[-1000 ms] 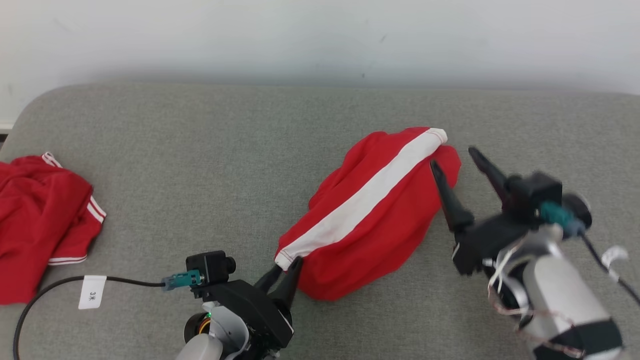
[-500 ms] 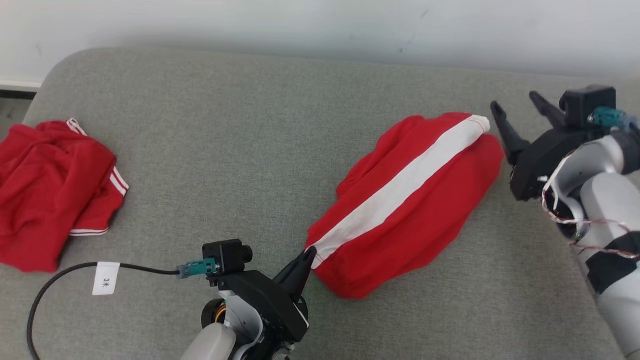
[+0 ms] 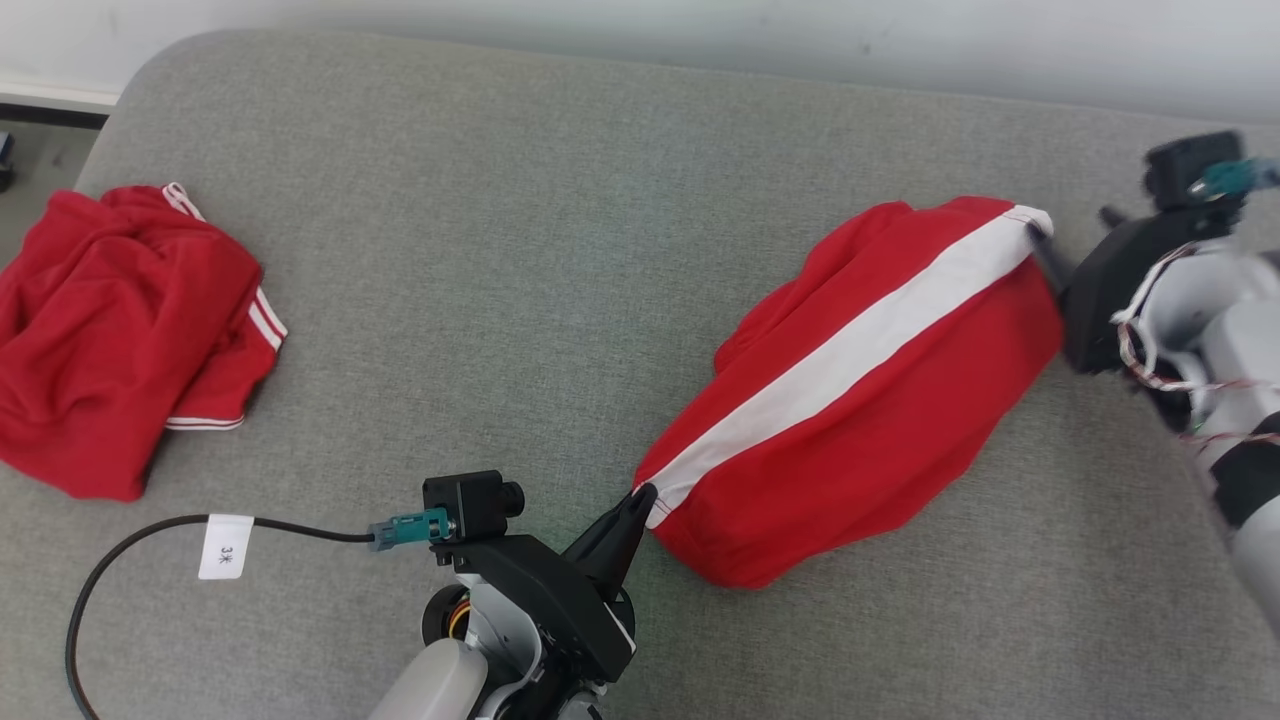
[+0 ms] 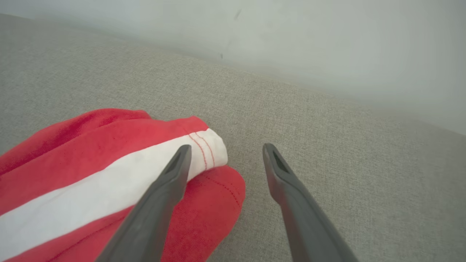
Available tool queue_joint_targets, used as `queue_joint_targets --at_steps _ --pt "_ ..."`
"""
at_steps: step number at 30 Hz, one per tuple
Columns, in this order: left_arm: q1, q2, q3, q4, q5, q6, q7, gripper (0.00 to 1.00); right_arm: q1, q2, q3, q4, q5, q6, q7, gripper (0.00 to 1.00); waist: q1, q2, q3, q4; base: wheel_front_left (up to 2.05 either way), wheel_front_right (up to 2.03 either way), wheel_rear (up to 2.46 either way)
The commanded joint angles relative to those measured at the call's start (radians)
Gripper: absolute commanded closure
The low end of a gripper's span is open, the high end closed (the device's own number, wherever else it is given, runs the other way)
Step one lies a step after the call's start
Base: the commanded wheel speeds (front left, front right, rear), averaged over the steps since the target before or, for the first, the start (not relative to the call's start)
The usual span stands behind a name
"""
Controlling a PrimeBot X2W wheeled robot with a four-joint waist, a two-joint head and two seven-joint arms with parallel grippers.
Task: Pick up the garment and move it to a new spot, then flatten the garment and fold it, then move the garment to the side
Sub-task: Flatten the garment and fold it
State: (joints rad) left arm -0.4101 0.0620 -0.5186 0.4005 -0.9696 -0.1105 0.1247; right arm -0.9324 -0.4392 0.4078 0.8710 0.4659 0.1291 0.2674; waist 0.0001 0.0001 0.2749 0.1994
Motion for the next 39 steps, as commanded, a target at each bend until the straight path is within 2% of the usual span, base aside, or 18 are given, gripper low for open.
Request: queue_joint_targets --at_steps 1,4,7,8,9,10,11,12,14,21,22,23,24,30,36,38,39 --pt "0.006 0.002 -0.002 -0.004 0.004 -0.002 -0.002 1.0 -0.01 -0.013 0.0 0.007 0.006 0.003 -0.007 0.0 -0.0001 -0.0001 0.005 0.007 0.0 0.0 0.0" --pt "0.004 0.003 -0.008 -0.011 0.006 -0.002 0.002 1.0 -0.032 -0.012 -0.008 0.036 0.021 0.003 -0.006 0.0 -0.0001 -0.0001 0.009 0.018 0.0 0.0 0.0" --pt "0.002 0.003 -0.014 -0.018 0.01 0.0 0.003 1.0 -0.046 0.002 -0.012 0.076 0.055 0.003 0.047 0.0 -0.0001 -0.0001 0.013 0.027 0.0 0.0 0.0" --pt "0.003 0.002 -0.017 -0.02 0.011 0.0 0.003 1.0 -0.051 0.006 -0.009 0.077 0.069 0.003 0.059 0.14 -0.0001 -0.0001 0.014 0.03 0.0 0.0 0.0" --pt "0.002 0.001 -0.021 -0.023 0.012 0.0 0.003 1.0 -0.056 0.006 -0.008 0.081 0.08 0.003 0.069 0.13 -0.0001 -0.0001 0.017 0.033 0.0 0.0 0.0" --pt "0.001 0.001 -0.024 -0.025 0.012 0.0 0.002 1.0 -0.057 0.007 -0.001 0.082 0.088 0.003 0.077 0.39 -0.0001 -0.0001 0.019 0.036 0.0 0.0 0.0" --pt "0.0 0.0 -0.028 -0.026 0.012 0.0 0.002 1.0 -0.058 0.007 0.006 0.084 0.097 0.003 0.086 0.54 -0.0001 -0.0001 0.02 0.038 0.0 0.0 0.0" --pt "-0.001 -0.001 -0.031 -0.028 0.011 0.0 0.002 1.0 -0.059 0.006 0.012 0.082 0.104 0.003 0.089 0.58 -0.0001 -0.0001 0.022 0.039 0.0 0.0 0.0" --pt "-0.003 -0.002 -0.036 -0.03 0.009 -0.001 0.001 1.0 -0.058 0.005 0.02 0.085 0.121 0.003 0.097 1.0 -0.0001 -0.0001 0.023 0.041 0.0 0.0 0.0" --pt "-0.001 0.0 -0.04 -0.028 0.007 0.003 -0.007 1.0 -0.042 -0.004 0.041 0.082 0.168 0.003 0.09 1.0 -0.0001 -0.0001 0.02 0.03 0.0 0.0 0.0" --pt "0.0 0.001 -0.039 -0.029 0.008 0.003 -0.009 1.0 -0.045 -0.005 0.041 0.079 0.177 0.003 0.091 0.94 -0.0001 -0.0001 0.02 0.028 0.0 0.0 0.0" --pt "0.002 0.003 -0.039 -0.03 0.008 0.002 -0.01 1.0 -0.05 -0.008 0.042 0.074 0.187 0.003 0.093 0.45 -0.0001 -0.0001 0.02 0.027 0.0 0.0 0.0" --pt "0.004 0.004 -0.04 -0.031 0.009 0.003 -0.01 1.0 -0.056 -0.012 0.039 0.074 0.198 0.003 0.101 0.0 -0.0001 -0.0001 0.019 0.026 0.0 0.0 0.0" --pt "0.013 0.007 -0.048 -0.041 0.007 0.004 0.004 1.0 -0.09 -0.031 0.034 0.094 0.261 0.003 0.235 0.0 -0.0001 -0.0001 0.022 0.029 0.0 0.0 0.0" --pt "0.003 0.008 -0.053 -0.054 0.009 0.006 0.006 1.0 -0.121 -0.03 0.018 0.106 0.282 0.003 0.299 0.0 -0.0001 -0.0001 0.044 0.04 0.0 0.0 0.0" --pt "-0.003 0.007 -0.056 -0.063 0.011 0.011 0.007 1.0 -0.129 -0.029 0.017 0.11 0.286 0.003 0.317 0.16 -0.0001 -0.0001 0.055 0.044 0.0 0.0 0.0" --pt "-0.006 0.007 -0.056 -0.066 0.012 0.011 0.008 1.0 -0.131 -0.026 0.016 0.111 0.289 0.003 0.323 0.37 -0.0001 -0.0001 0.058 0.046 0.0 0.0 0.0"
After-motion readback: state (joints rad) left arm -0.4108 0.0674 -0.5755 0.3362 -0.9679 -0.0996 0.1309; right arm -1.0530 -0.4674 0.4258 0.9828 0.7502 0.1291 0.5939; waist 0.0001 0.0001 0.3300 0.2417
